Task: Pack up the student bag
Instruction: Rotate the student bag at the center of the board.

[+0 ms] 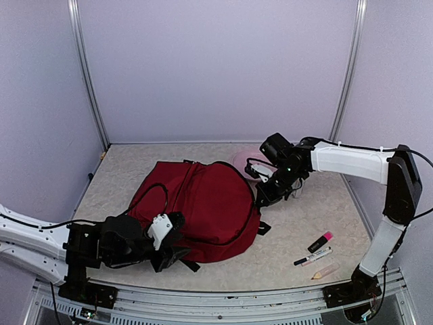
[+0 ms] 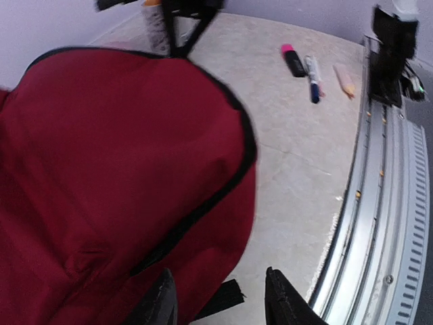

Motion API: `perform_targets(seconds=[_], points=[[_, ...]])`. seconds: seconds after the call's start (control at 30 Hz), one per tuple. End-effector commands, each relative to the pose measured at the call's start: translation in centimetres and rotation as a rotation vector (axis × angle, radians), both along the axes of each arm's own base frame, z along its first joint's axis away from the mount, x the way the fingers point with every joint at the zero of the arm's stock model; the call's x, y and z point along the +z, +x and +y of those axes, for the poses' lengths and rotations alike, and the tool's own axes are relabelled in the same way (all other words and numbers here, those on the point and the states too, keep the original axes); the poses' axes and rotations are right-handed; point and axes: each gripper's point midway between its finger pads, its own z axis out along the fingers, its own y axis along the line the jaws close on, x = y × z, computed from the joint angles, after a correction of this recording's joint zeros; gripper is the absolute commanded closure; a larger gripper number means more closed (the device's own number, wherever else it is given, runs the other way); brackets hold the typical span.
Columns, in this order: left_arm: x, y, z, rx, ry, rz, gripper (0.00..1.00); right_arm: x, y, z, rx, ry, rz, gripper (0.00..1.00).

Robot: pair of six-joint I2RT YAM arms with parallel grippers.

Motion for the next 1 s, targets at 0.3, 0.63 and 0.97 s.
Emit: perform_targets(seconds=[0.3, 0.63, 0.97], points=[[-5.0, 15.4, 14.1, 0.807, -0.268, 0.314, 0.63, -1.4, -8.9, 7.5, 0.226, 0.156, 0.096, 1.00], [4.7, 25.3, 13.0, 0.774, -0.445, 0.182, 0.53, 1.9, -17.4, 18.4, 0.468, 0.440, 0.204, 1.00], [13.6, 10.9, 6.9, 0.402, -0.430, -0.149, 0.54, 0.1, -15.3, 15.8, 0.351, 0.410, 0.204, 1.00]])
